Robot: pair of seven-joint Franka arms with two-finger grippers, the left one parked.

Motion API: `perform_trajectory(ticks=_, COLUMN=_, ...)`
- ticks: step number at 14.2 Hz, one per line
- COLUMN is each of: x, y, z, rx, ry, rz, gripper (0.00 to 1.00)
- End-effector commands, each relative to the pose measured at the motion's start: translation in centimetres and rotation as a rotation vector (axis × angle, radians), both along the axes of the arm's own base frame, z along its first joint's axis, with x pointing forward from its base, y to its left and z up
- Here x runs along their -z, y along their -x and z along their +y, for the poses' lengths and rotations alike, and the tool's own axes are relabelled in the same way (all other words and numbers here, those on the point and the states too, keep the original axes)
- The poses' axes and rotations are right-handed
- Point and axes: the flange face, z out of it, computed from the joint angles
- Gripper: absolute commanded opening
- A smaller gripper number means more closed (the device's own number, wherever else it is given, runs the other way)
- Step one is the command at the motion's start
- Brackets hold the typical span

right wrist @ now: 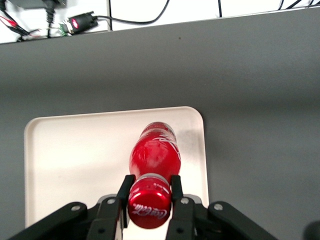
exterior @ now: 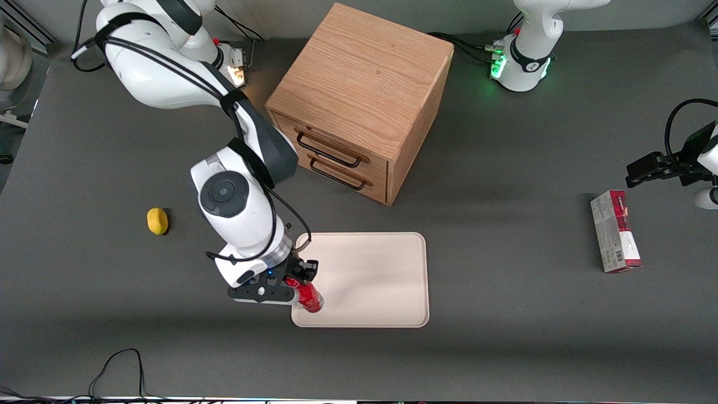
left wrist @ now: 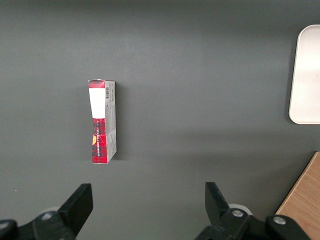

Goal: Place coke bottle on tray

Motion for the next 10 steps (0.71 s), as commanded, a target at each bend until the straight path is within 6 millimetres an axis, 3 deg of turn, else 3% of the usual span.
perform_trajectory(ticks=1, x=1.6, y=-1.1, z=-0.3, rx=-0.048, ry=0.017, rz=-0.012, gripper=0.0)
perform_trajectory(ticks=4, x=5.1, y=-1.3, z=-0.4, rx=-0.069, ry=0.03, rz=0.03, gripper=0.0)
perform_trajectory(ticks=6, x=5.7, y=-1.3, z=-0.5, rx=-0.066, ry=0.029, rz=0.04, gripper=0.0)
perform_trajectory(ticks=7, x=5.9, y=-1.3, z=-0.5, rx=-0.061, ry=0.029, rz=0.042, gripper=0.26)
perform_trajectory(ticks=8, x=5.9, y=-1.4, z=-0.7, rx=-0.055, ry=0.032, rz=0.038, gripper=0.99)
perform_trajectory(ticks=10, x=5.7, y=-1.5, z=-0.7, rx=-0.051, ry=0.03, rz=0.032, gripper=1.0)
